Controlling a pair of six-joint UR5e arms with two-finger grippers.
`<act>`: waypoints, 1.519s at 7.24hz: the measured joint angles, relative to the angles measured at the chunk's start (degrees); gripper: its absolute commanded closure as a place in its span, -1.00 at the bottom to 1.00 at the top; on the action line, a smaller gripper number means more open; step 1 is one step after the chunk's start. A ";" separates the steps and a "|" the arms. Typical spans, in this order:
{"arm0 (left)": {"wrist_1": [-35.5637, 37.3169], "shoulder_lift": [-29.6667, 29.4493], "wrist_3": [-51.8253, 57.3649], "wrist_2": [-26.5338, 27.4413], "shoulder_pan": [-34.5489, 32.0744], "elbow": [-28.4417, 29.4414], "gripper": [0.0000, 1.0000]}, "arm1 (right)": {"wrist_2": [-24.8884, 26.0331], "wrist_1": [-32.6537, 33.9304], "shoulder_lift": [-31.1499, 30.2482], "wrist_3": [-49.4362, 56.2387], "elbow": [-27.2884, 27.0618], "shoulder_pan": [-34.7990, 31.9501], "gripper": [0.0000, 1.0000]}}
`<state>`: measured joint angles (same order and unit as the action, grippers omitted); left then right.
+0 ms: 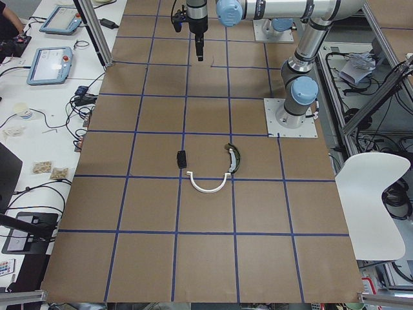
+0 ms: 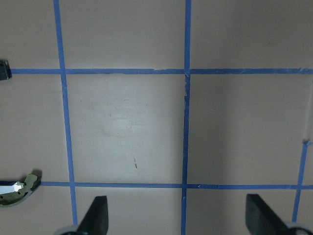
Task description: Place bearing gear from tray to pile
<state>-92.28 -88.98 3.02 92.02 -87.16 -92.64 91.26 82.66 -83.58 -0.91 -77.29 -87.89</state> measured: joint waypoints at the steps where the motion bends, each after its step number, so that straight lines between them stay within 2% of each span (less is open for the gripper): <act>1: 0.00 0.02 0.57 0.06 0.00 0.00 -1.00 | -0.67 0.57 0.07 0.15 -0.16 0.43 -1.00; 3: 0.00 -0.02 0.90 0.03 -0.01 0.00 -1.00 | -1.05 1.61 0.21 3.50 -0.37 4.94 -1.00; 6: 0.22 -0.05 0.92 -0.05 0.11 0.04 -1.00 | -1.18 3.05 1.59 20.80 -2.76 24.05 -1.00; 8: 0.33 -0.05 0.92 -0.03 0.09 0.01 -1.00 | -0.54 12.71 7.95 35.54 -4.72 34.49 -1.00; 11: 0.33 -0.03 0.88 0.04 0.06 0.00 -1.00 | 0.28 29.69 21.26 46.44 -4.69 41.64 -1.00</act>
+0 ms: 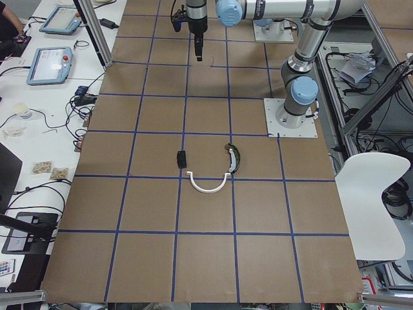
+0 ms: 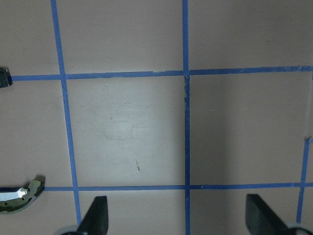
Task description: Place bearing gear from tray to pile
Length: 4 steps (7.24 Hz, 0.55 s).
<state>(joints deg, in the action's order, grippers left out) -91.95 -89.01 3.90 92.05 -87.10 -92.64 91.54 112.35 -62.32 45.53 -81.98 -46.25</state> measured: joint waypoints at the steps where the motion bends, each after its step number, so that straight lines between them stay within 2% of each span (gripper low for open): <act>1: -0.04 0.01 -0.12 -0.06 0.00 0.00 -1.00 | -0.17 4.01 3.54 2.90 0.18 2.02 -1.00; 2: -0.06 0.01 -0.33 -0.10 -0.03 0.00 -1.00 | -0.54 7.58 6.66 6.45 0.38 4.33 -1.00; 4: -0.09 0.03 -0.45 0.00 -0.08 0.00 -1.00 | -1.02 10.25 9.40 10.00 0.50 7.18 -1.00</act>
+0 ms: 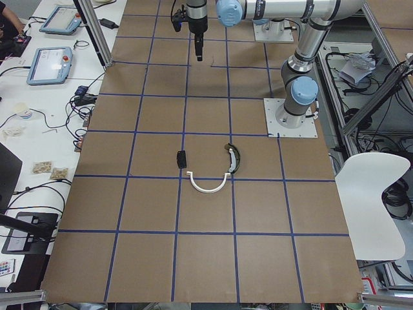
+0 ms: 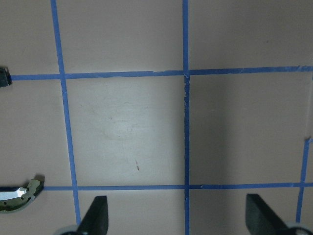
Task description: Place bearing gear from tray to pile
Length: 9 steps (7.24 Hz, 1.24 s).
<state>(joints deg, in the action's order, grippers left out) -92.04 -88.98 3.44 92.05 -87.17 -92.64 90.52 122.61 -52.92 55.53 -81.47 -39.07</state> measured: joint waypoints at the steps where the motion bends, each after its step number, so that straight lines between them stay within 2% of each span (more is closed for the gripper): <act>1: -0.04 0.02 -0.01 0.02 -0.01 0.00 -1.00 | -0.33 0.59 1.21 0.28 0.12 0.39 -1.00; 2: -0.14 0.06 0.03 0.04 -0.01 0.00 -1.00 | -1.60 1.85 2.40 0.69 0.27 0.52 -0.89; 4: -0.35 0.05 0.28 0.03 -0.01 0.00 -1.00 | -4.11 4.14 3.80 1.93 0.69 0.57 -0.36; 5: -0.35 0.01 0.39 -0.03 -0.01 0.00 -1.00 | -4.39 4.42 4.54 2.19 0.83 0.58 -0.16; 6: -0.32 -0.02 0.44 -0.06 -0.01 0.00 -1.00 | -4.34 4.54 5.25 2.30 0.94 0.58 0.24; 7: -0.28 -0.04 0.44 -0.07 -0.01 0.00 -1.00 | -4.06 4.57 5.49 2.25 1.00 0.58 0.47; 9: -0.16 -0.11 0.43 -0.13 0.01 0.00 -1.00 | -3.72 4.60 5.41 2.15 1.89 0.63 0.55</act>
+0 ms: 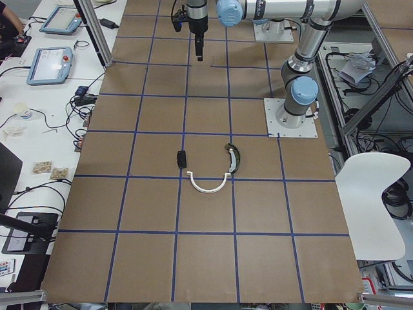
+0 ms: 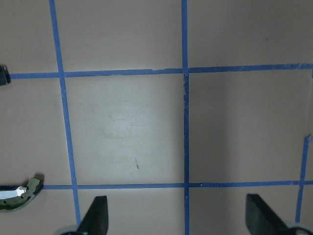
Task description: Place bearing gear from tray to pile
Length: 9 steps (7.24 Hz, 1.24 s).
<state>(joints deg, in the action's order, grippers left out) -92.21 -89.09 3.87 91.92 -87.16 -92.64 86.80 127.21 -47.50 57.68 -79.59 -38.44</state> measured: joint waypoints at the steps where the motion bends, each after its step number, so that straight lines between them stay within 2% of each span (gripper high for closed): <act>1: 0.06 -0.02 0.00 0.00 0.01 0.00 -1.00 | 0.05 -0.06 0.02 0.06 0.73 0.02 0.78; 2: 0.13 -0.03 0.00 -0.01 0.02 0.00 -1.00 | 0.07 -0.15 -0.01 0.09 1.08 0.01 0.87; 4: 0.15 -0.05 0.00 -0.01 -0.02 -0.02 -1.00 | 0.45 -0.66 -0.83 -0.08 1.45 -0.15 0.89; 6: 0.09 -0.25 0.05 -0.64 -0.21 -0.06 -1.00 | 3.75 -3.93 -5.13 -3.45 1.76 -3.19 0.90; 8: -0.36 0.79 0.08 -0.69 -0.54 -0.05 -1.00 | 6.33 -10.12 -9.99 -16.58 1.15 -12.01 0.90; 9: -0.60 0.93 0.08 -0.68 -0.60 -0.14 -1.00 | 6.49 -12.77 -11.82 -25.83 0.27 -18.51 0.90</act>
<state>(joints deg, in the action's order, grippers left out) -92.81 -88.16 3.96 91.24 -87.76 -92.78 93.29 114.44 -59.32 31.85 -79.32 -56.95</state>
